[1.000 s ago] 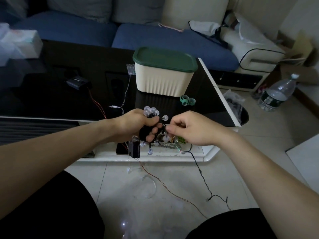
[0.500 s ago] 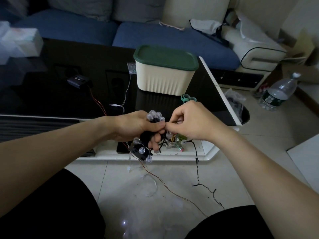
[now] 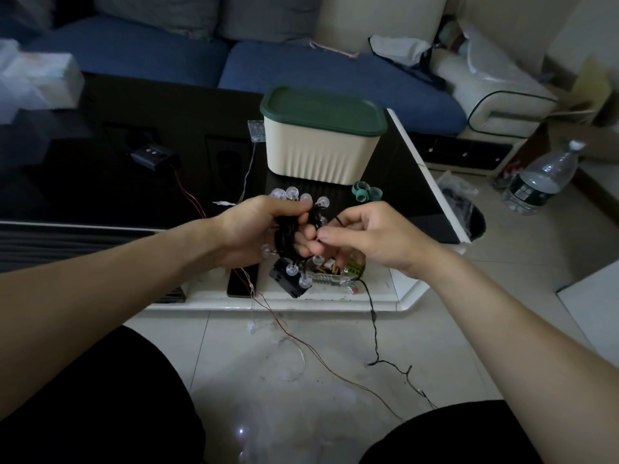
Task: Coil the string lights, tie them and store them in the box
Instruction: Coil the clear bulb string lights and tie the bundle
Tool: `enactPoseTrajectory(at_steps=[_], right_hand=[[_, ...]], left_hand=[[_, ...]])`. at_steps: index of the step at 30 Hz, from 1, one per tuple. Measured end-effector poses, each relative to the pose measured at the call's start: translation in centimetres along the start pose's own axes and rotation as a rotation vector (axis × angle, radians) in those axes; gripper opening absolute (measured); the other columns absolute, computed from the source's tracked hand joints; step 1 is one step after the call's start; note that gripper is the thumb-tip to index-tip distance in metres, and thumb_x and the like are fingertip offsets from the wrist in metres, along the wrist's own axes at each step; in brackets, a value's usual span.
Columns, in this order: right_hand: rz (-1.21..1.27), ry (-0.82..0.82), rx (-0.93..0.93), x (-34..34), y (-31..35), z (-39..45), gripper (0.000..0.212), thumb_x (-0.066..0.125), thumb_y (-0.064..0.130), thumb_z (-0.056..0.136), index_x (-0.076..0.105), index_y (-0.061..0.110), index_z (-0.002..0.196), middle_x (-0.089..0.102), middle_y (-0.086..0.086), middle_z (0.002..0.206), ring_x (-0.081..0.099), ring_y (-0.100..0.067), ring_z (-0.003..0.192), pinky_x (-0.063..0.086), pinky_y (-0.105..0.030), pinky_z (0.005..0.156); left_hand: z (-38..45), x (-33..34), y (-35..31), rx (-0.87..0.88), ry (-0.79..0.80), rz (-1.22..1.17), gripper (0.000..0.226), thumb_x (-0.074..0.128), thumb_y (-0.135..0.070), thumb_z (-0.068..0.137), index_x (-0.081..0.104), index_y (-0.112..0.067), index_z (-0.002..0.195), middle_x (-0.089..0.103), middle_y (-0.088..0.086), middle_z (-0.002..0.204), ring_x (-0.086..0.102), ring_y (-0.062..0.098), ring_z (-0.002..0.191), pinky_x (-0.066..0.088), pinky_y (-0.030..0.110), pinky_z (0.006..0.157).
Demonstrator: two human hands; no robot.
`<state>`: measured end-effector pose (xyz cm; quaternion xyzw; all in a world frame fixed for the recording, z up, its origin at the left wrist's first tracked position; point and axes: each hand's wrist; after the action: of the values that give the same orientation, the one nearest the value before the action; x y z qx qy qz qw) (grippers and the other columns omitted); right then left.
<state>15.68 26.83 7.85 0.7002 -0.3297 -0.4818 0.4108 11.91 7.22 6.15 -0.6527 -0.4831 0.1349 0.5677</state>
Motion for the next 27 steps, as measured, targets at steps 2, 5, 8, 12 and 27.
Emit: enactPoseTrajectory(at_steps=[2,5,8,12,27], right_hand=[[0.001,-0.032,-0.031,0.0,0.0,0.0,0.013,0.074,0.012,0.089,0.07,0.001,0.094,0.071,0.002,0.063,0.066,-0.008,0.055,0.046,-0.014,0.049],[-0.029,-0.035,-0.064,0.4,0.0,0.1,0.013,0.076,0.007,0.086,0.068,-0.001,0.093,0.071,-0.001,0.065,0.067,-0.015,0.058,0.055,-0.022,0.053],[-0.052,-0.067,-0.085,0.7,-0.1,0.5,0.02,0.082,0.007,0.08,0.067,-0.002,0.089,0.069,0.0,0.066,0.067,-0.017,0.061,0.058,-0.027,0.056],[-0.152,-0.083,-0.117,0.8,-0.3,1.0,0.023,0.087,0.018,0.075,0.069,0.007,0.082,0.071,-0.003,0.066,0.067,-0.012,0.059,0.056,-0.027,0.058],[-0.36,-0.05,0.112,-3.7,-4.2,1.1,0.032,0.066,0.044,0.092,0.073,0.018,0.075,0.069,0.003,0.066,0.059,0.0,0.057,0.045,-0.019,0.062]], left_hand=[[-0.1,0.1,-0.1,0.02,0.022,-0.065,0.026,0.049,-0.022,0.097,0.05,-0.009,0.074,0.061,0.01,0.072,0.068,0.024,0.071,0.057,0.024,0.065],[-0.2,0.3,0.0,0.034,0.037,-0.095,0.023,0.052,-0.023,0.091,0.05,-0.008,0.073,0.059,0.01,0.069,0.068,0.023,0.065,0.054,0.024,0.059],[-0.3,0.5,0.1,0.041,0.047,-0.105,0.022,0.054,-0.027,0.087,0.052,-0.009,0.075,0.063,0.01,0.069,0.066,0.022,0.062,0.053,0.024,0.057],[0.0,0.5,0.2,0.029,0.019,-0.032,0.024,0.051,-0.032,0.09,0.051,-0.011,0.077,0.055,0.004,0.062,0.054,0.018,0.052,0.047,0.023,0.055],[1.4,-1.8,0.7,-0.224,-0.371,0.056,0.038,0.045,-0.024,0.104,0.045,-0.016,0.067,0.04,-0.002,0.051,0.04,0.011,0.037,0.036,0.017,0.037]])
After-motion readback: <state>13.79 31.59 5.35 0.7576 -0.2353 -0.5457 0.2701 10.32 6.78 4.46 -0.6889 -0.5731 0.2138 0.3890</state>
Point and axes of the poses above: each hand's wrist, its own z-axis towards the middle knuckle, its own x-axis out of the palm, y = z × x
